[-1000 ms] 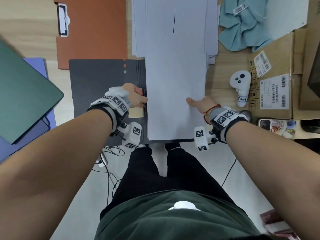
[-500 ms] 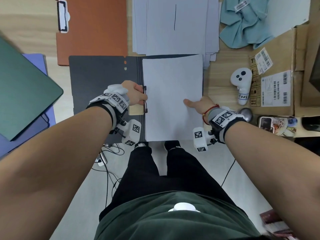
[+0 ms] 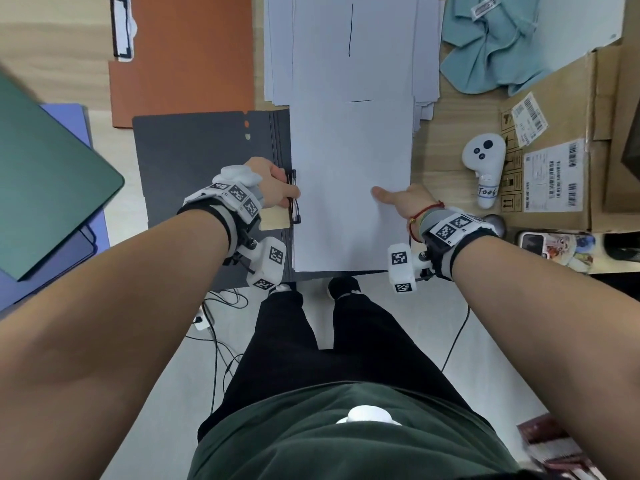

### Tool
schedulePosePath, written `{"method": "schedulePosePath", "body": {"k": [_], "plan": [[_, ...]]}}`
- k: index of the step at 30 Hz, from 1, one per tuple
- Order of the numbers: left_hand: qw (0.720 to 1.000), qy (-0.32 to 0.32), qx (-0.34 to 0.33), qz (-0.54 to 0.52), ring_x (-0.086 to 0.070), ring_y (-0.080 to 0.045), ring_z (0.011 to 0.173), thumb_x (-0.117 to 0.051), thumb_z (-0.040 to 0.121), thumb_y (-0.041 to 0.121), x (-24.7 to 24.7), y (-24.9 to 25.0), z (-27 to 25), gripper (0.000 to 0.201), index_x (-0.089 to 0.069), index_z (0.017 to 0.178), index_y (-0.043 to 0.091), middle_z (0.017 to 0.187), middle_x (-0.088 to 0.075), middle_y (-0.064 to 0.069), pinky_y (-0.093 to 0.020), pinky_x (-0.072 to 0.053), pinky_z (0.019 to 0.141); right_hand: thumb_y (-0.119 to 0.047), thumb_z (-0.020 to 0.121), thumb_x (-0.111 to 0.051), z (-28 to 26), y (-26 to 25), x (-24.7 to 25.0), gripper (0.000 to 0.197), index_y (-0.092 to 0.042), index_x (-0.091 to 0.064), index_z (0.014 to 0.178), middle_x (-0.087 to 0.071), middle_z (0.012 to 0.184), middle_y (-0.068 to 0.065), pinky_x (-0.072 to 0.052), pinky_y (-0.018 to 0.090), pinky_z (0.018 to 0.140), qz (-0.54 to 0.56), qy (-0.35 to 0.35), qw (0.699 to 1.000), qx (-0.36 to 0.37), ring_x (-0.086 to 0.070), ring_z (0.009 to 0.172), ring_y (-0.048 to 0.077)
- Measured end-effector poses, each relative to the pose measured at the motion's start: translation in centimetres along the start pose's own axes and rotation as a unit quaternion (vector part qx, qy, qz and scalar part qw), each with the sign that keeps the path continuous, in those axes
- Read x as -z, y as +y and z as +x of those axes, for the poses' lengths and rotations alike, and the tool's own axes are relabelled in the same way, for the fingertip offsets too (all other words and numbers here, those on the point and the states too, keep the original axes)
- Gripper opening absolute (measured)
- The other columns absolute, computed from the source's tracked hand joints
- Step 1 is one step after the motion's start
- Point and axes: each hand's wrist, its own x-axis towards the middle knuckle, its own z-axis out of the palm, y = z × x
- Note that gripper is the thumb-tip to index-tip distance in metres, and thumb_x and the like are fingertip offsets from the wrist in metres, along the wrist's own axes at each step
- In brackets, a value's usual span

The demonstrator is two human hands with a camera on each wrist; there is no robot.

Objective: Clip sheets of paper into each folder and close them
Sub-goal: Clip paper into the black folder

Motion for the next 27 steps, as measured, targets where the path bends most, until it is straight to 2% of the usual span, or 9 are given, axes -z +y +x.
{"method": "schedulePosePath", "body": {"k": [3, 12, 14, 17, 20, 24, 25, 27], "plan": [[1.000, 0.002, 0.000, 0.003, -0.076, -0.022, 0.074, -0.089, 0.063, 0.015, -0.1, 0.3, -0.3, 0.037, -0.067, 0.092, 0.008, 0.101, -0.067, 0.006, -0.042, -0.061, 0.080, -0.056, 0.080, -0.070, 0.1, -0.3, 0.1, 0.095, -0.001, -0.030, 0.147, -0.042, 0.148, 0.015, -0.037, 0.037, 0.102, -0.012, -0.006, 1.000, 0.003, -0.043, 0.134, 0.031], [1.000, -0.003, 0.010, 0.017, -0.076, -0.021, 0.072, -0.089, 0.050, 0.025, 0.0, 0.5, -0.5, 0.052, -0.066, 0.094, 0.009, 0.095, -0.070, 0.001, -0.043, -0.060, 0.080, -0.053, 0.081, -0.071, 0.2, -0.7, 0.1, 0.094, -0.001, -0.030, 0.147, -0.042, 0.148, 0.015, -0.036, 0.039, 0.103, -0.021, -0.008, 1.000, 0.001, -0.042, 0.134, 0.032], [1.000, 0.000, 0.013, 0.026, -0.076, -0.020, 0.071, -0.089, 0.053, 0.025, 0.0, 0.7, -0.6, 0.049, -0.066, 0.093, 0.011, 0.095, -0.070, 0.000, -0.042, -0.060, 0.081, -0.054, 0.080, -0.071, 0.3, -0.6, 0.2, 0.095, -0.001, -0.030, 0.147, -0.041, 0.148, 0.015, -0.036, 0.039, 0.104, -0.022, -0.011, 1.000, -0.001, -0.042, 0.135, 0.032], [0.998, 0.006, 0.011, 0.055, -0.076, -0.019, 0.071, -0.087, 0.049, 0.034, -0.2, 0.9, -0.7, 0.052, -0.065, 0.092, 0.015, 0.092, -0.072, 0.002, -0.040, -0.060, 0.081, -0.055, 0.079, -0.072, 0.5, -0.5, 0.1, 0.096, -0.001, -0.030, 0.147, -0.041, 0.149, 0.015, -0.037, 0.039, 0.105, -0.022, -0.013, 1.000, -0.002, -0.042, 0.135, 0.032], [0.995, 0.015, 0.006, 0.103, -0.075, -0.018, 0.070, -0.084, 0.054, 0.039, -0.5, 1.4, -1.1, 0.044, -0.066, 0.088, 0.018, 0.089, -0.074, 0.000, -0.036, -0.060, 0.080, -0.056, 0.077, -0.073, 0.5, -0.7, 0.0, 0.097, -0.002, -0.032, 0.146, -0.044, 0.147, 0.014, -0.038, 0.039, 0.106, -0.028, -0.015, 0.999, -0.003, -0.045, 0.133, 0.031], [0.989, 0.028, 0.019, 0.143, -0.076, -0.020, 0.073, -0.079, 0.035, 0.051, -0.7, 1.3, -0.7, 0.057, -0.069, 0.081, 0.019, 0.101, -0.075, 0.003, -0.039, -0.059, 0.080, -0.057, 0.075, -0.074, 0.5, -0.8, 0.0, 0.098, -0.001, -0.035, 0.145, -0.047, 0.144, 0.014, -0.041, 0.042, 0.107, -0.034, -0.013, 0.999, -0.002, -0.048, 0.129, 0.032], [0.988, 0.032, 0.023, 0.151, -0.076, -0.020, 0.073, -0.078, 0.036, 0.052, -0.7, 1.3, -0.5, 0.056, -0.068, 0.082, 0.020, 0.098, -0.076, 0.003, -0.039, -0.059, 0.080, -0.057, 0.075, -0.074, 0.5, -0.8, -0.1, 0.098, -0.001, -0.035, 0.145, -0.047, 0.144, 0.014, -0.041, 0.042, 0.107, -0.035, -0.011, 0.999, -0.003, -0.048, 0.130, 0.032], [0.980, 0.040, 0.026, 0.192, -0.075, -0.016, 0.075, -0.078, 0.047, 0.053, -0.7, 1.7, -1.0, 0.049, -0.068, 0.083, 0.022, 0.085, -0.077, 0.005, -0.037, -0.058, 0.082, -0.057, 0.075, -0.074, 0.5, -0.9, -0.1, 0.097, -0.002, -0.035, 0.145, -0.047, 0.144, 0.013, -0.041, 0.041, 0.105, -0.035, -0.009, 0.999, -0.003, -0.048, 0.129, 0.032]]}}
